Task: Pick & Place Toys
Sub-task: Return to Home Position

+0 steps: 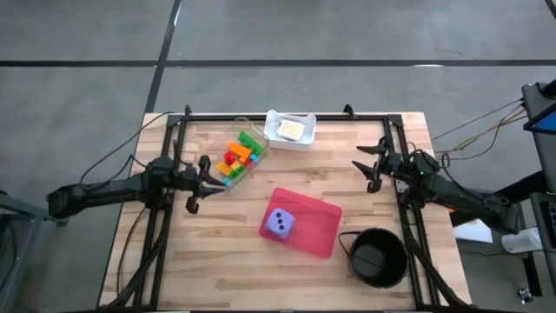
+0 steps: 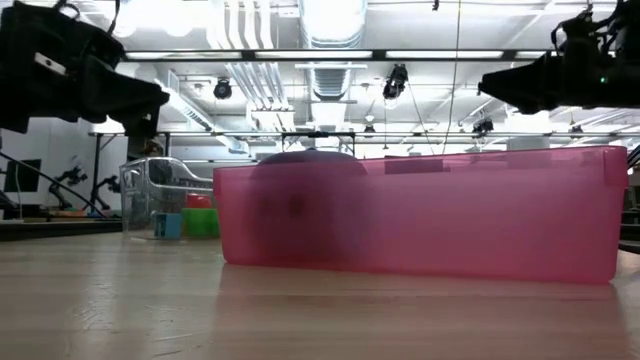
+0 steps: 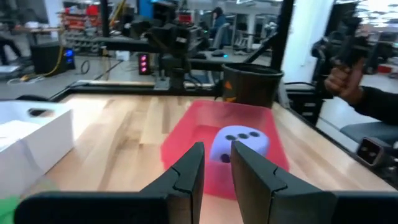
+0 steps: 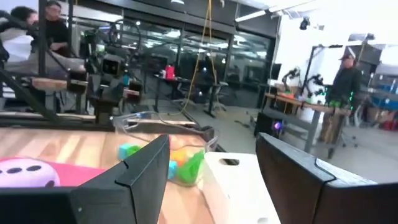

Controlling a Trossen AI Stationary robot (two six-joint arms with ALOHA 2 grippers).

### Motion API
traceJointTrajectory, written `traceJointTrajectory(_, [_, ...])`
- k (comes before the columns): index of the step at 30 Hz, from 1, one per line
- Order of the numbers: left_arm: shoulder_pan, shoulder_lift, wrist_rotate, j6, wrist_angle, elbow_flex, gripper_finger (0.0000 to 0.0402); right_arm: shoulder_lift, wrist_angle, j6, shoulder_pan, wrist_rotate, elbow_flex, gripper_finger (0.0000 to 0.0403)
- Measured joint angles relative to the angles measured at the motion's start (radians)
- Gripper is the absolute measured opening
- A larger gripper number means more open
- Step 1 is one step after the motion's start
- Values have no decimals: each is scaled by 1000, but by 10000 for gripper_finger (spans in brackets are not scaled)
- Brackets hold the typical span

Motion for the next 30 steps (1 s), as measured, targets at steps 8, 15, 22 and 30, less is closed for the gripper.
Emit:
traceJointTrajectory(8, [196,1,197,28,-5,-1,82,-45,-32,-48,-42,-108,0,236])
traceJointTrajectory(15, [357,2,319,27,-4,-1,82,-14,-55,1,-103,-129,0,236])
traceJointTrajectory(22, [379,2,354,35,-22,-2,82,39,-62,96,-64,222,-1,236])
traceJointTrajectory(30, [379,2,354,35,-30,-2,82,85,8,44,73,244,-1,236])
